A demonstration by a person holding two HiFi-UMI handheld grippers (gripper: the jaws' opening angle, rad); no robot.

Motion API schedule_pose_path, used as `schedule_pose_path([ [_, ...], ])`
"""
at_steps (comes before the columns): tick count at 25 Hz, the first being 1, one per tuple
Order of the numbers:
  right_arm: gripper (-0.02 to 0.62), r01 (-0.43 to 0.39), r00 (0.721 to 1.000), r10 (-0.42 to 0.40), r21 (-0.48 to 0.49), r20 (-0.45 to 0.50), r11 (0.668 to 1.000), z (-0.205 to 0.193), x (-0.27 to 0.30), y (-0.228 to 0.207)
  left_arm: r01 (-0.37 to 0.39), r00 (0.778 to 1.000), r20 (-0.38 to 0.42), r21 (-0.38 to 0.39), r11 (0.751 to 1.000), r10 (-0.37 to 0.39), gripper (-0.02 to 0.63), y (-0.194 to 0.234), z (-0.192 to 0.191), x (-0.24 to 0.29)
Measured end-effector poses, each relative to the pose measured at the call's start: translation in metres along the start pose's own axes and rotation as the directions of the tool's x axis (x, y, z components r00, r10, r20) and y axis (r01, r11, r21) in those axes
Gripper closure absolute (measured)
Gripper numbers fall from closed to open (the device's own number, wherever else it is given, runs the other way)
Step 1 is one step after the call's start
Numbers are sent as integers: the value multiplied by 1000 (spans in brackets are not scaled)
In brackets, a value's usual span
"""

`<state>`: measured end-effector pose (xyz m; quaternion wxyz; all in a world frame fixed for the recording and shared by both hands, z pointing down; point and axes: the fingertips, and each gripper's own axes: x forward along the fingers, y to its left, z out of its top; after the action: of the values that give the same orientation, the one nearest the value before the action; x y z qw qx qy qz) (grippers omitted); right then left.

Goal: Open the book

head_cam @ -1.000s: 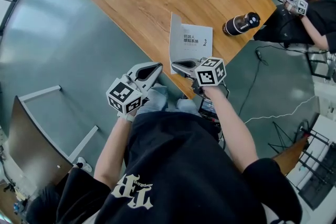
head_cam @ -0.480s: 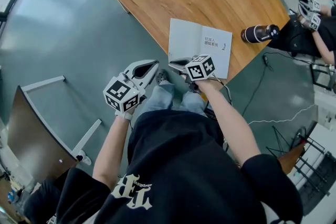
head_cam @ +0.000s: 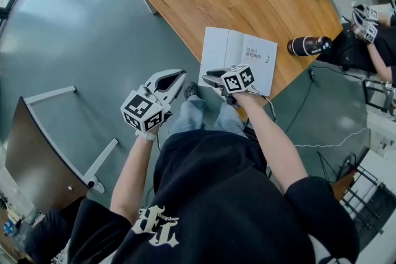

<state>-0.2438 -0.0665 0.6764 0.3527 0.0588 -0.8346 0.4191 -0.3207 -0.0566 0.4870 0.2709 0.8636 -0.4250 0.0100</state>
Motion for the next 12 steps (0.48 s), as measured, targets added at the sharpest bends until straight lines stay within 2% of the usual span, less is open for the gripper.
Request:
schedule_pose_path([
  [6,515,91,992,-90,-8,87,996,12,-47,-31,17,1000,-11,12,1000,-16,600,-4,1,14],
  [12,515,184,971,-188,39,149,982,-8,-114,-79,55,997,-51,33,998,-53,600,-35,-5,57],
])
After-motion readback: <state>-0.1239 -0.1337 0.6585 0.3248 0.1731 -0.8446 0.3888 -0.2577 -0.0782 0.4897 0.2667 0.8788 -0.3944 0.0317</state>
